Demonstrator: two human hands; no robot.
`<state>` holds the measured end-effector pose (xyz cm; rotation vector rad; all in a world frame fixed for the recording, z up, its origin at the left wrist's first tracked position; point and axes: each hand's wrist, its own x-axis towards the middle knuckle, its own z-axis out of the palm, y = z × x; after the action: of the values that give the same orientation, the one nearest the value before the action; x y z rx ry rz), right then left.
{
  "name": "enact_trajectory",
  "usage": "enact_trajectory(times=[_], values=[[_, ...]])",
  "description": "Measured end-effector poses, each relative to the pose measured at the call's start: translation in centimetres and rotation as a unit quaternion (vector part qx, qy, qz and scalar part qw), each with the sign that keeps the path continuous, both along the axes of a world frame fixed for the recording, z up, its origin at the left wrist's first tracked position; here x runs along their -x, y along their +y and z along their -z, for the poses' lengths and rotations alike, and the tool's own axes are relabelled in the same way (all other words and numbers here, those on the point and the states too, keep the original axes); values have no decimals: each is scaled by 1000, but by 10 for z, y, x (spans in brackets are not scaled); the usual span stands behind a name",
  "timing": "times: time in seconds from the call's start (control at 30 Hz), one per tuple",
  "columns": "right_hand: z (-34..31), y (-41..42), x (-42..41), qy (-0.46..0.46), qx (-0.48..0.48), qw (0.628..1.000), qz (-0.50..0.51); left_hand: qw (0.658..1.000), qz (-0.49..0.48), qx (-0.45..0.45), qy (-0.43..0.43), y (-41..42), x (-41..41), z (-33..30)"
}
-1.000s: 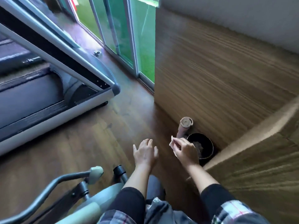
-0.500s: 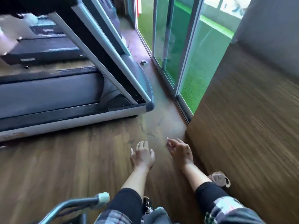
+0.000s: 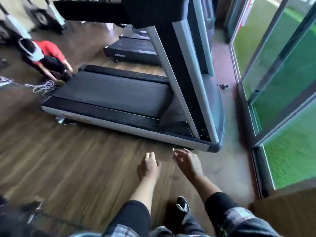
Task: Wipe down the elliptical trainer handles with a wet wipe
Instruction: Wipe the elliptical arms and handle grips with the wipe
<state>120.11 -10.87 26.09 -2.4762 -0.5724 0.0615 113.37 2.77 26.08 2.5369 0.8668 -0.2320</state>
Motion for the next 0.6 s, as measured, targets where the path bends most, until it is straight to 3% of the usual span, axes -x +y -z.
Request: enact_trajectory(times=[0.3, 0.6], values=[[7, 123, -141, 56, 65, 970, -226, 976, -212, 25, 50, 85, -85, 5], [8, 268, -177, 69, 130, 910, -388, 941, -324, 36, 89, 193, -107, 12]])
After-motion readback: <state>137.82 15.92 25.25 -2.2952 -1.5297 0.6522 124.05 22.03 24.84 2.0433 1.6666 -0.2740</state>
